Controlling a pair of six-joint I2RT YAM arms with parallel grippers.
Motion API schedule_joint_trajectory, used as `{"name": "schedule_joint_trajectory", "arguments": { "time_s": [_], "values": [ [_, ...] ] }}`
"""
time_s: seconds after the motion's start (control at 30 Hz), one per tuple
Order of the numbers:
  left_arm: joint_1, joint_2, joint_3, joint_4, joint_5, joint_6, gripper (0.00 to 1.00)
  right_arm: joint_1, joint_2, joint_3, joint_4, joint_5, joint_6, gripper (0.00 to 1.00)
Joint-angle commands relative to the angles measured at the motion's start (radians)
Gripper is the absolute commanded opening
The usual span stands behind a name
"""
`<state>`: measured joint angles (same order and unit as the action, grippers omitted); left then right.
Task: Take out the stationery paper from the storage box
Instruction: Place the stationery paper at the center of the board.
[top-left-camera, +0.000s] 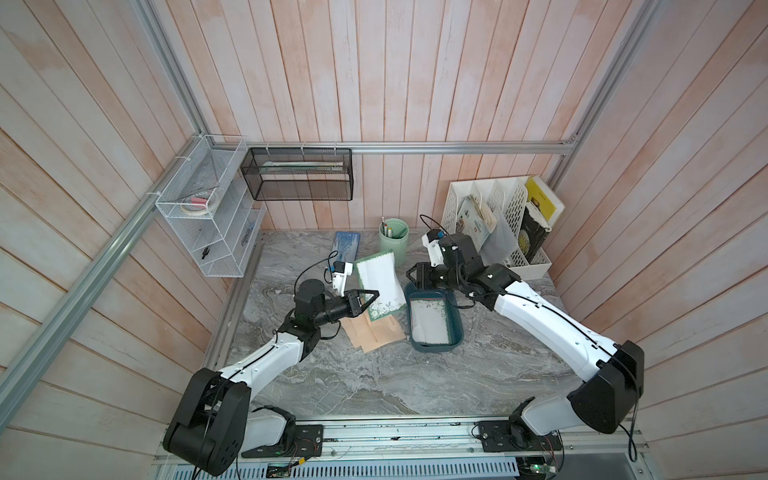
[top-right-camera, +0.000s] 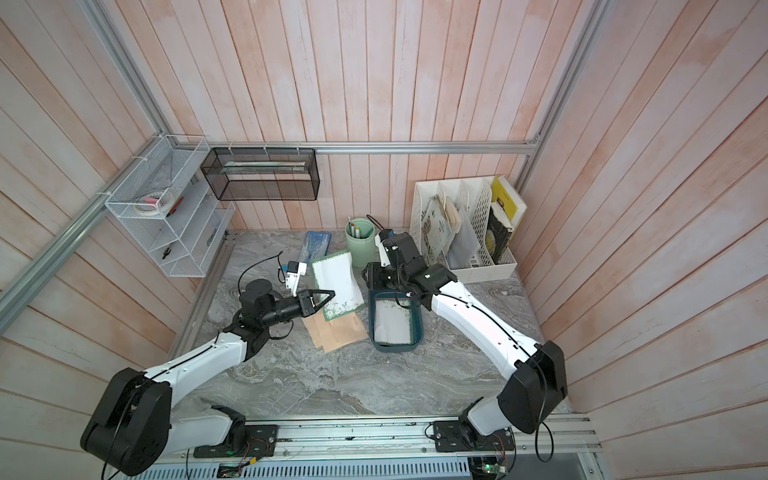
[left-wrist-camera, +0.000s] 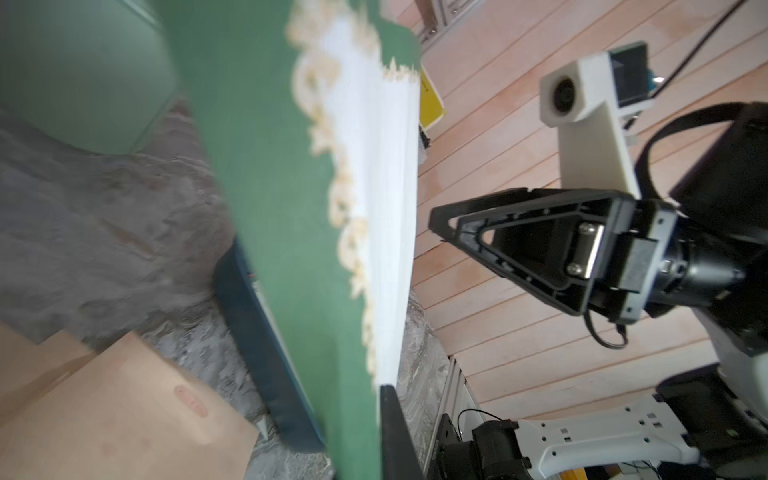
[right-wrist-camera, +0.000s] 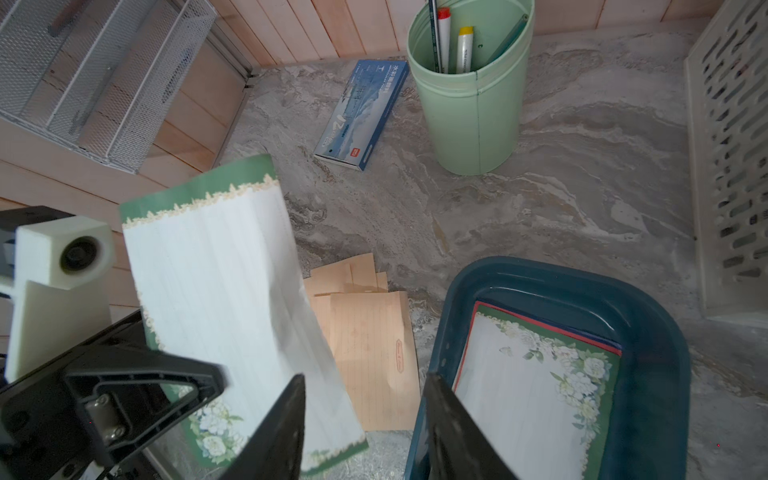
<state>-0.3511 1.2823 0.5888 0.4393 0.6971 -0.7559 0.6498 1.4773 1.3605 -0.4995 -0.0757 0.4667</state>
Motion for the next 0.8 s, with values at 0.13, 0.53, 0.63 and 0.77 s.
{"name": "schedule_joint_trajectory", "arguments": {
  "time_s": [0.13,0.53,0.63,0.77],
  "values": [
    [0.015,-0.015,-0.093,-0.172,-0.065,0.057,0.00,-0.024,0.127,-0.031,-0.201,0.229,-0.030,0.52],
    [0.016,0.047,-0.131,-0.147,-0.062,0.049,0.00,-0.077,0.343,-0.088,-0.202,0.261,-0.037,0.63],
    [0.015,0.061,-0.141,-0.122,-0.052,0.042,0.00,-0.082,0.393,-0.067,-0.209,0.276,-0.049,0.64],
    [0.015,0.078,-0.142,-0.124,-0.054,0.045,0.00,-0.087,0.438,-0.052,-0.205,0.313,-0.055,0.66]
  ]
}}
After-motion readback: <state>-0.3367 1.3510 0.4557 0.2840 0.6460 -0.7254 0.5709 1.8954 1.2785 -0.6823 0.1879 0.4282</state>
